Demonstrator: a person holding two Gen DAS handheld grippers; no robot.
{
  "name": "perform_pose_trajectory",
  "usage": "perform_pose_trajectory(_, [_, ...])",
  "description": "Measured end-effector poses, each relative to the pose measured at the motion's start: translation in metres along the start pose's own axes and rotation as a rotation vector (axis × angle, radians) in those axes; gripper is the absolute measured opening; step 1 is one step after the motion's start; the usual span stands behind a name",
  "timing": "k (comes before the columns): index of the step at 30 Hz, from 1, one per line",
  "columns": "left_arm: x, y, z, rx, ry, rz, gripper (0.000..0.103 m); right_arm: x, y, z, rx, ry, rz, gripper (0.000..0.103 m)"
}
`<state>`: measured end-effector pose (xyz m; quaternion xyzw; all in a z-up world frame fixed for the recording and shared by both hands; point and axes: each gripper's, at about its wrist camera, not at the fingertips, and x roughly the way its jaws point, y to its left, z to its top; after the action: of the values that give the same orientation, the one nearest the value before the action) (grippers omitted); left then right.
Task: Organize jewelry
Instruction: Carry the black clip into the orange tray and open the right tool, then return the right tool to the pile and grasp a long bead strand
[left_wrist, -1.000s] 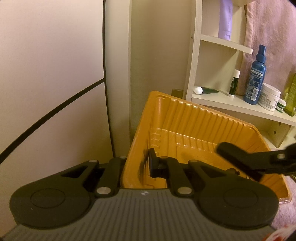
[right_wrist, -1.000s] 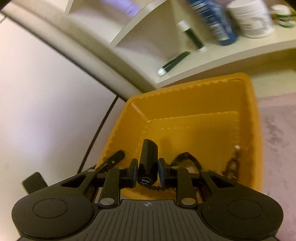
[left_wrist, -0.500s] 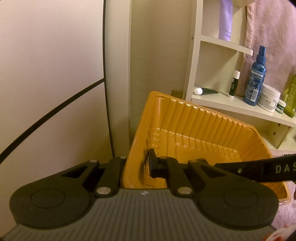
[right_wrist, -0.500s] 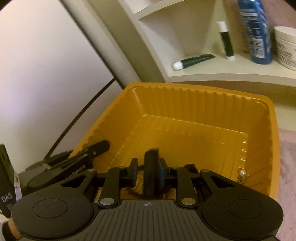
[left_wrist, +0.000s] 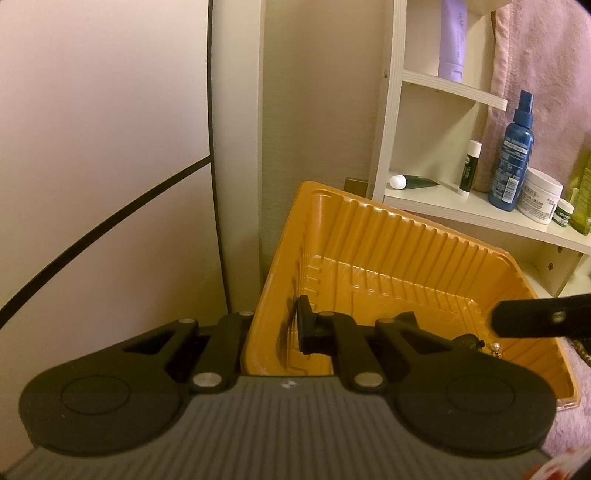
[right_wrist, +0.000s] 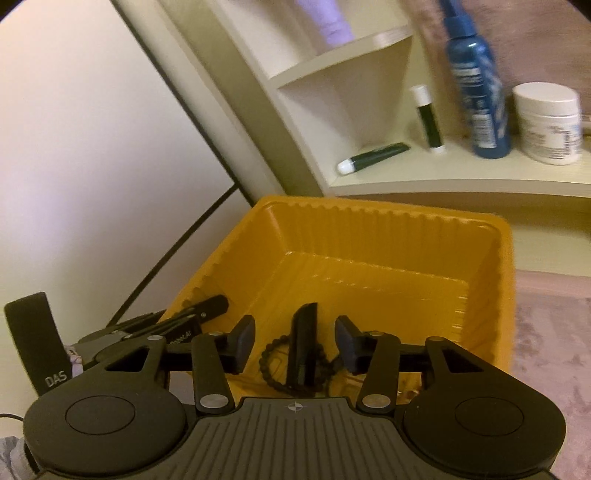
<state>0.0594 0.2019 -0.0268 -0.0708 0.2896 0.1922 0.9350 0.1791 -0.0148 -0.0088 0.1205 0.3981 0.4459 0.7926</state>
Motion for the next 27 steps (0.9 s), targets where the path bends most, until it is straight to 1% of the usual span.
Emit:
perform_pose_trajectory(2, [0.000, -0.001, 0.000, 0.004, 0.000, 0.001, 0.009, -0.012, -0.007, -0.003, 0.014, -0.011, -0.006, 0.049])
perform_pose_trajectory(6, [0.000, -0.001, 0.001, 0.004, 0.000, 0.003, 0.009, -0.041, -0.026, -0.012, 0.026, -0.035, -0.054, 0.049])
perform_pose_trajectory(10, [0.000, -0.001, 0.000, 0.003, 0.003, 0.004, 0.010, -0.073, -0.052, -0.029, 0.048, -0.041, -0.140, 0.050])
perform_pose_trajectory(18, [0.000, -0.002, 0.000, 0.008, 0.007, 0.012, 0.010, -0.129, -0.109, -0.061, 0.147, -0.042, -0.320, 0.050])
perform_pose_trajectory(22, [0.000, -0.002, 0.001, 0.010, 0.007, 0.016, 0.010, -0.151, -0.130, -0.071, 0.186, -0.057, -0.388, 0.050])
perform_pose_trajectory(27, [0.001, -0.003, 0.001, 0.015, 0.007, 0.017, 0.010, -0.168, -0.145, -0.074, 0.197, -0.074, -0.444, 0.050])
